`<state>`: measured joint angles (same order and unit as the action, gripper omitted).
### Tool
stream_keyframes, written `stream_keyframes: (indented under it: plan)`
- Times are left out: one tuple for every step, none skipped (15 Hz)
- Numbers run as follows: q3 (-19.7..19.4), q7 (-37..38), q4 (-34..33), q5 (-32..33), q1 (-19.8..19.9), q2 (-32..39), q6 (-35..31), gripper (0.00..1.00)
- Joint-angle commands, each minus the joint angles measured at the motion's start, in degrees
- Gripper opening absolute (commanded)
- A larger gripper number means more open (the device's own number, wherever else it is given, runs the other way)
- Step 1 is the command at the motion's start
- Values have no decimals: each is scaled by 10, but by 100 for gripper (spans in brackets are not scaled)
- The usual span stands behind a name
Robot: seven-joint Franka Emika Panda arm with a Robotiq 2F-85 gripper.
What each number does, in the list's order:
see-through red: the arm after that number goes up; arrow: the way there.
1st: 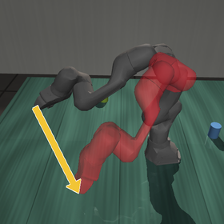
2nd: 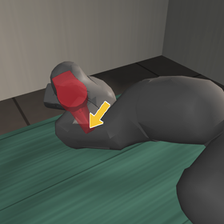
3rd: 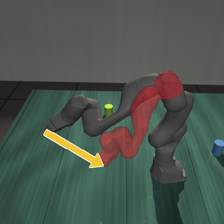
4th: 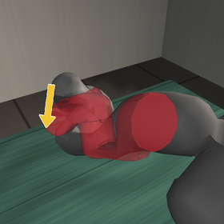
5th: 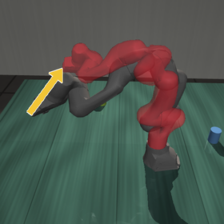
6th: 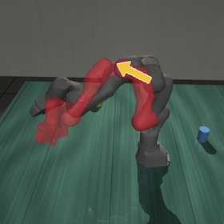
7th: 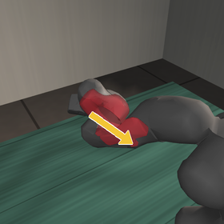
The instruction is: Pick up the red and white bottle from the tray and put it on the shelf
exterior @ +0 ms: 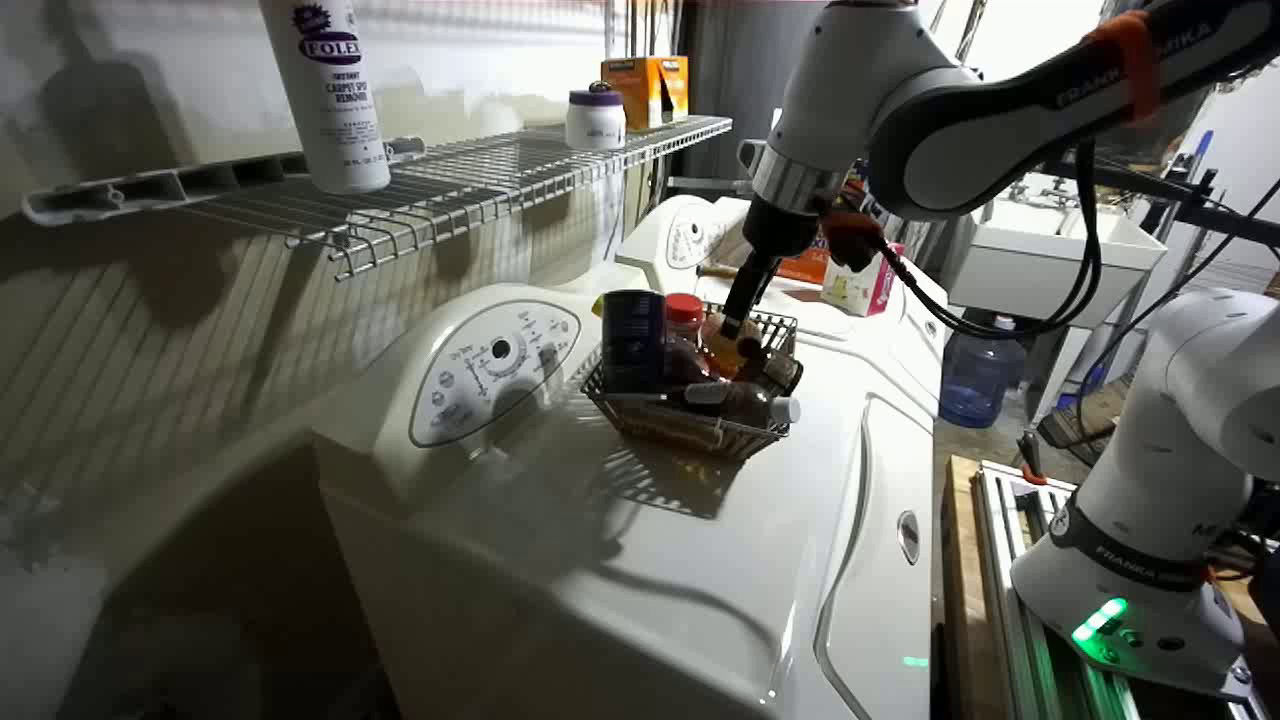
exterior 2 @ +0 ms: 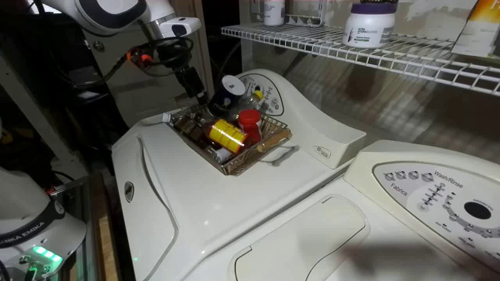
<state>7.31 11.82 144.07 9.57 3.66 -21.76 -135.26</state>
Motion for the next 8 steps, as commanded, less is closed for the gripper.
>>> stream_keyframes:
  plan:
    - [-7,2,-1,3,-7,0,2,100]
    - [-7,2,-1,3,-7,0,2,100]
    - [-5,12,-3,11,-2,2,-2,100]
    - [-7,16,-8,12,2,5,-5,100]
    - [-8,22,-13,17,7,8,-9,100]
    - [-10,27,-23,22,13,13,-10,100]
    - [-12,33,-30,30,20,17,-14,100]
    - [-16,31,-42,33,24,26,-11,100]
